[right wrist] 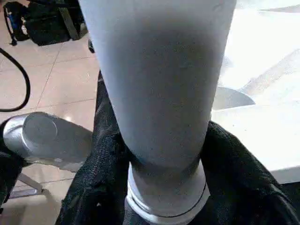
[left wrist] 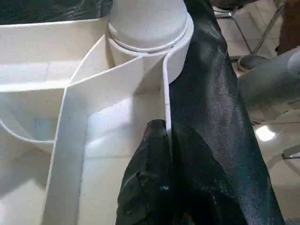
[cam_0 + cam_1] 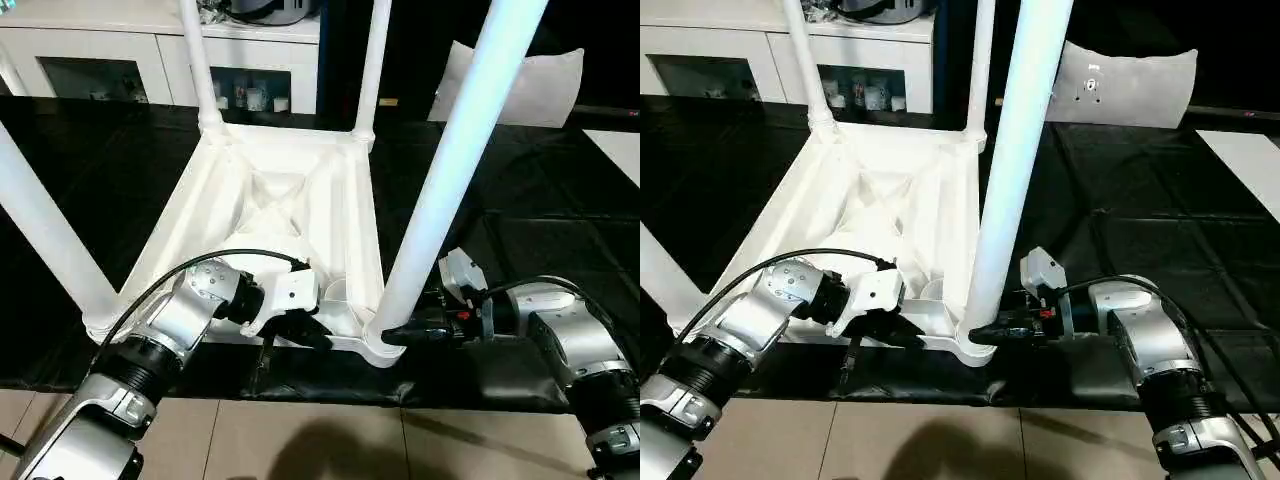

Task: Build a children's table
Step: Rotate leg to tighten

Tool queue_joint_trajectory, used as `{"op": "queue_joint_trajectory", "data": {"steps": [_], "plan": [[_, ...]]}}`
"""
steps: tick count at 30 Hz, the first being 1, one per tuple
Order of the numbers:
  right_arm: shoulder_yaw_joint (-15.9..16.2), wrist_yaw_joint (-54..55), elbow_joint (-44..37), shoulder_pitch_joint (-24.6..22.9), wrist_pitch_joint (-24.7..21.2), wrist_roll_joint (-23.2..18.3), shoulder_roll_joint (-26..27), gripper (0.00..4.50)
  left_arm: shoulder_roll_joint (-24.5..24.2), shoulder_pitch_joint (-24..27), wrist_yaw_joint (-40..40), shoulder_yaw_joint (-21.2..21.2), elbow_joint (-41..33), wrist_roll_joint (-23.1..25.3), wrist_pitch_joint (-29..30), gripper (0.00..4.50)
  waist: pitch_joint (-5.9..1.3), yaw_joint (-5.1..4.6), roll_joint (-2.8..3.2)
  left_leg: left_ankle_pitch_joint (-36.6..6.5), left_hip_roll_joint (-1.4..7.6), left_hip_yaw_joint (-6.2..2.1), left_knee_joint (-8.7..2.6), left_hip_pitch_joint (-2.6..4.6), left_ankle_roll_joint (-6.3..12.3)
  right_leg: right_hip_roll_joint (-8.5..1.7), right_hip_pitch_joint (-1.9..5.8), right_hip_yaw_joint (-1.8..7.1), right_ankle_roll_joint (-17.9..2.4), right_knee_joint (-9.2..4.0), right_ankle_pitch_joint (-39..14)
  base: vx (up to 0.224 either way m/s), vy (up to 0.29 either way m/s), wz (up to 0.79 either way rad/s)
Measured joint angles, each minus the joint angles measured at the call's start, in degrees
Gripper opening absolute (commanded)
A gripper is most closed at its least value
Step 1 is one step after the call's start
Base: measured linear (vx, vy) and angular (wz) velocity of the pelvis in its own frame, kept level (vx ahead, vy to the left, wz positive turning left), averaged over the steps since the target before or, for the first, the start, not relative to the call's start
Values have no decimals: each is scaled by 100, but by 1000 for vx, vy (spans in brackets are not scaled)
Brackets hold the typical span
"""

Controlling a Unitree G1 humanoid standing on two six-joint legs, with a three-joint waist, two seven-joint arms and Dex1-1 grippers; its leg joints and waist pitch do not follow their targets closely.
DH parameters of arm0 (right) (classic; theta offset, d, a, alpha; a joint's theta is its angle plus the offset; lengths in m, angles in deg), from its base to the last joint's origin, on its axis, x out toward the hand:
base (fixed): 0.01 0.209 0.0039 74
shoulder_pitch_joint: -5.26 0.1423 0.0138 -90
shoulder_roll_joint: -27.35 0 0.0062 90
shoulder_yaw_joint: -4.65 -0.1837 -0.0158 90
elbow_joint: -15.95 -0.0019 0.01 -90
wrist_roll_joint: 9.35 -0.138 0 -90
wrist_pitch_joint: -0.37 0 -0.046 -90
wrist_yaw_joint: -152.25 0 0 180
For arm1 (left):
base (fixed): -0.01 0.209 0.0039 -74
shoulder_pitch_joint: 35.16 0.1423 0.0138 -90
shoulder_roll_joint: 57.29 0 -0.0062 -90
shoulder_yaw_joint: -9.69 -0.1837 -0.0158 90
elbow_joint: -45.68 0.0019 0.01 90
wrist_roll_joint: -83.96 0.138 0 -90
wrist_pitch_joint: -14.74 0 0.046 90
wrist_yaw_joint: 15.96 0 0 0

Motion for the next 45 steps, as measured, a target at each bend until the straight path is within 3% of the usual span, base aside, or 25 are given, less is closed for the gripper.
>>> {"op": "queue_joint_trajectory", "data": {"steps": [5,8,13,17,22,26,28,30,32,36,38,40,45], "plan": [[-21,22,-53,-35,-135,-36,23,189,58,-2,1,10,7,-22,82,0,0,9,0,0,0,0,1,1,0,0,1,0,0,0,0,0,0,0],[-138,369,-347,-219,-556,-75,122,189,176,-64,118,90,71,-28,486,0,-1,11,2,3,0,-1,2,10,-5,0,10,2,1,1,2,0,0,0],[-348,1260,-676,-381,-1099,-28,284,189,428,-187,609,196,211,7,1078,0,-2,-71,4,12,0,1,7,39,-19,1,37,2,9,-1,10,0,0,0],[-707,2615,-799,-481,-1249,251,875,189,785,-256,1410,450,351,127,1550,0,-6,-264,10,15,2,0,6,52,-33,3,54,-8,19,-13,16,0,0,0],[-957,4651,-685,-279,-1368,780,1733,188,1369,-418,2635,703,617,305,1993,0,-17,-520,38,7,23,-7,-6,63,-47,11,107,-56,53,-123,37,0,0,0],[-1084,5877,-533,-17,-1519,992,2238,188,1716,-523,3374,801,806,409,2015,0,-14,-613,47,-1,16,-8,-16,46,-23,9,117,-46,67,-172,64,0,0,0],[-1155,6230,-499,83,-1585,1100,2388,188,1846,-588,3618,820,903,426,2011,0,-15,-616,49,-5,-2,-5,-15,43,15,0,115,-24,58,-172,103,0,0,0],[-1266,6407,-465,148,-1586,1098,2519,244,1884,-613,3707,847,906,433,2002,0,-16,-606,50,-9,-2,0,-26,19,19,1,89,-14,56,-167,96,0,0,0],[-1351,6511,-464,167,-1544,1093,2607,260,1926,-643,3754,853,906,457,1988,0,-17,-580,47,-12,-8,12,-13,-13,24,-9,33,3,21,-112,87,0,0,0],[-1265,6401,-458,118,-1376,1111,2490,289,1929,-645,3714,828,904,477,1919,0,-16,-535,46,-18,-17,23,5,-23,35,-28,-8,10,6,-24,34,0,0,0],[-1119,6158,-517,-13,-1247,1098,2302,295,1872,-618,3595,769,871,478,1868,0,-16,-495,46,-18,-16,23,3,-10,34,-28,-9,9,8,-3,9,0,0,0],[-957,5754,-624,-174,-1088,1101,2019,330,1748,-498,3389,703,718,463,1755,0,-16,-472,47,-17,-12,23,-1,-5,33,-24,-9,7,20,0,-3,0,0,0],[-860,4683,-702,-507,-781,1003,1409,372,1418,-337,2810,537,562,411,1374,0,-15,-400,48,-12,-11,23,0,4,26,-23,-3,7,15,3,1,0,0,0]]}}
